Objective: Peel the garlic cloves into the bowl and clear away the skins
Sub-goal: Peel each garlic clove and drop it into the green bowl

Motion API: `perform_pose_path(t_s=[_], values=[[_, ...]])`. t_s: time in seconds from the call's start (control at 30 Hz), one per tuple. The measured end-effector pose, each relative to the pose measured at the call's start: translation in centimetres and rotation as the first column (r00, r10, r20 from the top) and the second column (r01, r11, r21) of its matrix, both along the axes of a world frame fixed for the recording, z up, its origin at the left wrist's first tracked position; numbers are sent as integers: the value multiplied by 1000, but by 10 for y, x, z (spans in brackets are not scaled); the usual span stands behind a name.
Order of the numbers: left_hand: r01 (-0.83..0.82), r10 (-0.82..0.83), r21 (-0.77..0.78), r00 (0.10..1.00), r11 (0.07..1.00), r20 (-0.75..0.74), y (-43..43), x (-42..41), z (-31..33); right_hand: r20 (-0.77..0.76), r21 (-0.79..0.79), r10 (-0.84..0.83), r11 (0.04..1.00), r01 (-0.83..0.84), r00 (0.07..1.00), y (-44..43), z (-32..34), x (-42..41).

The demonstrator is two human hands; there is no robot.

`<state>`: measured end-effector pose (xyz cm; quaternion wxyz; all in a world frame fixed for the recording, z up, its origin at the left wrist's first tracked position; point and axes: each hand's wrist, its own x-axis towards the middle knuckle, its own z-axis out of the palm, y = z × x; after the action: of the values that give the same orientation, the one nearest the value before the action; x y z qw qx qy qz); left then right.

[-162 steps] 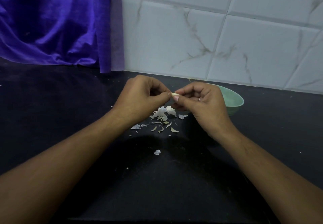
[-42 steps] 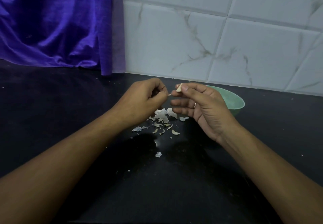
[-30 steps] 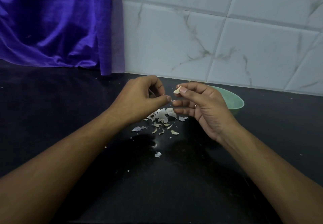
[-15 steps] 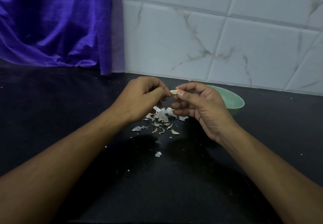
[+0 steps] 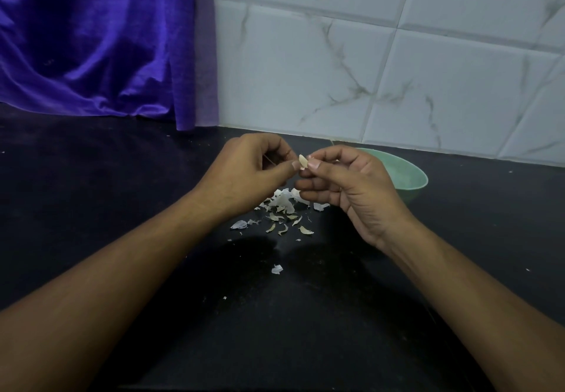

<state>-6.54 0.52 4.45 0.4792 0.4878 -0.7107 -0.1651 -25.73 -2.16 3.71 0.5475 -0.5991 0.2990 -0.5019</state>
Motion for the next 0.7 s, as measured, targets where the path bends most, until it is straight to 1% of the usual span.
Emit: perform_pose_path(t_s=[0.07,0.13,0.27,0.4,0.7], values=[[3,-3,-5,1000,1000,10,1,0,1,16,24,-2,1000,2,1000,0,0,-1],[14,-14,25,1000,1000,7,2,2,3,28,41,-5,999,4,1000,-1,1,-1],[43,-41,92,999,995,-32,4,2,5,28,33,-12,999,11,1000,-1,1,-1],[52,-48,121,998,991,-36,5,1,5,15,28,-16,999,16,1000,-2,1,-2],[56,-45,130,995,990,-83,3,1,4,8,33,-27,999,27,1000,0,2,-1]])
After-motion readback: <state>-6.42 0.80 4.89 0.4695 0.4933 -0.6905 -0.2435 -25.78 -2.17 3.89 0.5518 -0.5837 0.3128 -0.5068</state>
